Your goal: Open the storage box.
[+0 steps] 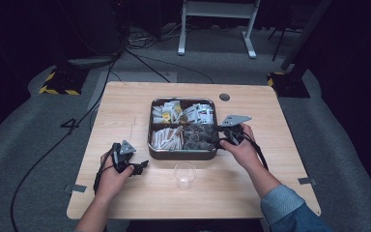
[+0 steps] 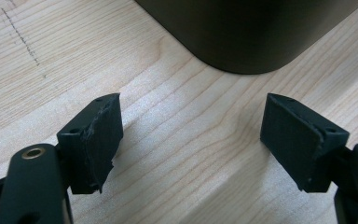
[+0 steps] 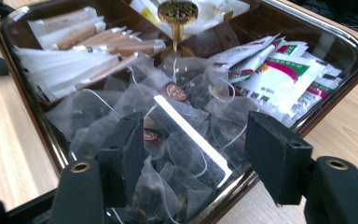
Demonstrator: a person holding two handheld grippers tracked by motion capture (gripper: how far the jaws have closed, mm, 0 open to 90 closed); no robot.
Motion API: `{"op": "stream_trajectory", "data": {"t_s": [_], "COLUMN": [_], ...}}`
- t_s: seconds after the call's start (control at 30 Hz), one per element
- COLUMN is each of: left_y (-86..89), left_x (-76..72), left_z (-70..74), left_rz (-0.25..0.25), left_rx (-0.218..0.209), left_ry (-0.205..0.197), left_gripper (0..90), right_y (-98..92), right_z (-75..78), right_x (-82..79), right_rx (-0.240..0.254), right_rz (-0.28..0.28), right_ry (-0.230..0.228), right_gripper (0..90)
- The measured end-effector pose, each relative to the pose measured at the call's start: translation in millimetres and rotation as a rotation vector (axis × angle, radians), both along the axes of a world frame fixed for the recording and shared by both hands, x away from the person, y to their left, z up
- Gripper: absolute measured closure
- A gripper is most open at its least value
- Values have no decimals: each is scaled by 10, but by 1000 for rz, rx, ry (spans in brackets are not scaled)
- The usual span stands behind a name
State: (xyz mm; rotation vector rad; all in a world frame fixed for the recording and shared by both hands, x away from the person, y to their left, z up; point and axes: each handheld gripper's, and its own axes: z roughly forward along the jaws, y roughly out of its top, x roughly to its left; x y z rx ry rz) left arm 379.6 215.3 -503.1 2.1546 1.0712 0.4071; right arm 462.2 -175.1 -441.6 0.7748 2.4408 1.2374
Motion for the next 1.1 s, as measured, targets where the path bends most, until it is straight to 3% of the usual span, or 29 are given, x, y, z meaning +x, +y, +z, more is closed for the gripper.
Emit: {"op": "stream_trajectory", "data": {"t_s": [0.5, 0.63, 0.73, 0.8, 0.87, 0.97, 1.1], "left_y": [-5, -2, -1, -2, -2, -2, -2], "left_x": [40, 49, 57, 60, 62, 64, 65], "left_z": [-3, -1, -2, -1, -2, -4, -4], "left_rz": [3, -2, -3, -4, -4, -4, -5], "left_rx": [-3, -1, -2, -2, -3, -7, -6], "left_ry": [0, 0, -1, 1, 1, 1, 1], "left_gripper": [215, 215, 215, 216, 215, 215, 216], "right_y": [203, 329, 445, 578, 616, 716, 804], "right_z": [171, 162, 136, 119, 110, 80, 51], "right_x": [168, 248, 317, 382, 408, 504, 537], "right_rx": [39, 7, 5, -31, -36, -36, -21], "right_rz": [14, 20, 30, 34, 32, 28, 44], "right_ry": [-11, -13, 6, 6, 14, 59, 79], "right_gripper": [392, 396, 400, 415, 425, 456, 465]}}
